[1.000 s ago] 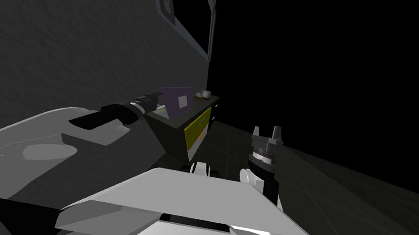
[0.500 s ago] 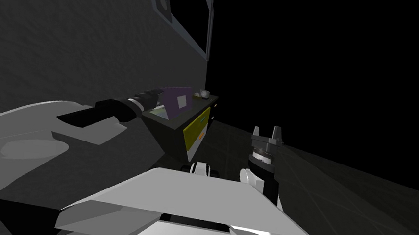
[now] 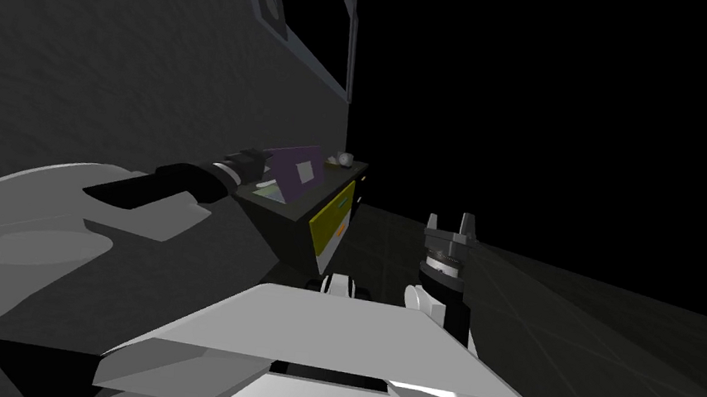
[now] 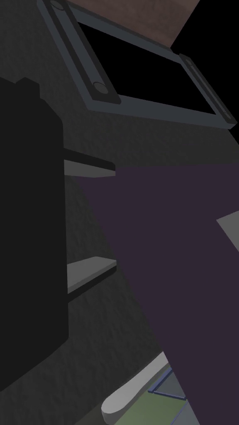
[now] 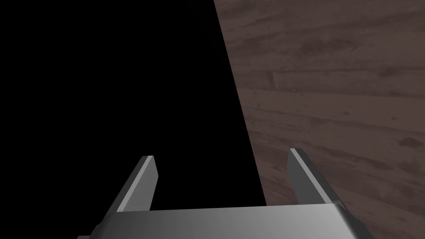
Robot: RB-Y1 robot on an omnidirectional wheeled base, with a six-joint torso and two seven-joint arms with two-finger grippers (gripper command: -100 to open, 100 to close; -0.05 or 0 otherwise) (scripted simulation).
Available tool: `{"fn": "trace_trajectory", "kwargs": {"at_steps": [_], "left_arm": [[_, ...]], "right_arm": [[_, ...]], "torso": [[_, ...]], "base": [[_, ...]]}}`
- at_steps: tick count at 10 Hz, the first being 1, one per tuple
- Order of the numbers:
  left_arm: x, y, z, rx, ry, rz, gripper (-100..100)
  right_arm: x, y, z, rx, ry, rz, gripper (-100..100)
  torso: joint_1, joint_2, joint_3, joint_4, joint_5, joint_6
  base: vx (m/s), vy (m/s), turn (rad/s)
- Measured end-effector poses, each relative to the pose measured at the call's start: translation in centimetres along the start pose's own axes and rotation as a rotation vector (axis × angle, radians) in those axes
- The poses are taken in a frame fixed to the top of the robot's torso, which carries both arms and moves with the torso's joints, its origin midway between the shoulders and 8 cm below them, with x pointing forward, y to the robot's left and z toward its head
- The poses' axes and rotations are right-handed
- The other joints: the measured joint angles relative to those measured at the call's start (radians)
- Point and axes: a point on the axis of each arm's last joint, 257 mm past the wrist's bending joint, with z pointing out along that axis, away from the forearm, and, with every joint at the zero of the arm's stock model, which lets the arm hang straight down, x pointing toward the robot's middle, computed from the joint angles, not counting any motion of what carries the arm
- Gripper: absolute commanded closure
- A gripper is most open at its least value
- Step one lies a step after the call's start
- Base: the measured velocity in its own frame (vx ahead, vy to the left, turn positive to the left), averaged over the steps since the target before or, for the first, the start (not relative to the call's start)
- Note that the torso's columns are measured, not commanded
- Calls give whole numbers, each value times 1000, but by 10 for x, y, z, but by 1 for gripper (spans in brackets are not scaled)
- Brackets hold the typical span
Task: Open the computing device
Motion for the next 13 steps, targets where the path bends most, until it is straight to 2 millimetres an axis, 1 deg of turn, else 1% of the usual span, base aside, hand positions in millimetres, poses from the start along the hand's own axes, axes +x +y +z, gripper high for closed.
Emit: {"fn": "trace_trajectory", "kwargs": {"at_steps": [2,7,8,10,11,12,13], "left_arm": [[-2,3,4,-21,4,-86,100],[-3,19,8,-95,19,-285,100],[-3,22,8,-102,18,-291,100],[-2,27,22,-87,17,-348,100],[-6,29,29,-83,7,-367,100],[-14,26,36,-77,-7,-380,100],[-24,31,41,-87,-24,-391,100]], "right_arm": [[0,0,0,0,0,0,0],[0,0,0,0,0,0,0],[0,0,0,0,0,0,0],[0,0,0,0,0,0,0],[0,0,0,0,0,0,0],[0,0,0,0,0,0,0],[0,0,0,0,0,0,0]], "torso": [[-5,-2,-1,-2,-3,-1],[-12,2,0,2,-9,0],[-15,3,1,4,-10,0],[-10,9,5,7,-9,-2],[-12,6,3,6,-10,-2],[-14,1,-1,5,-11,-1],[-13,-2,-2,3,-10,-1]], "base": [[-6,81,-28],[-4,61,-21],[-96,68,84],[-97,55,12],[-27,7,8],[0,0,0],[-101,57,93]]}}
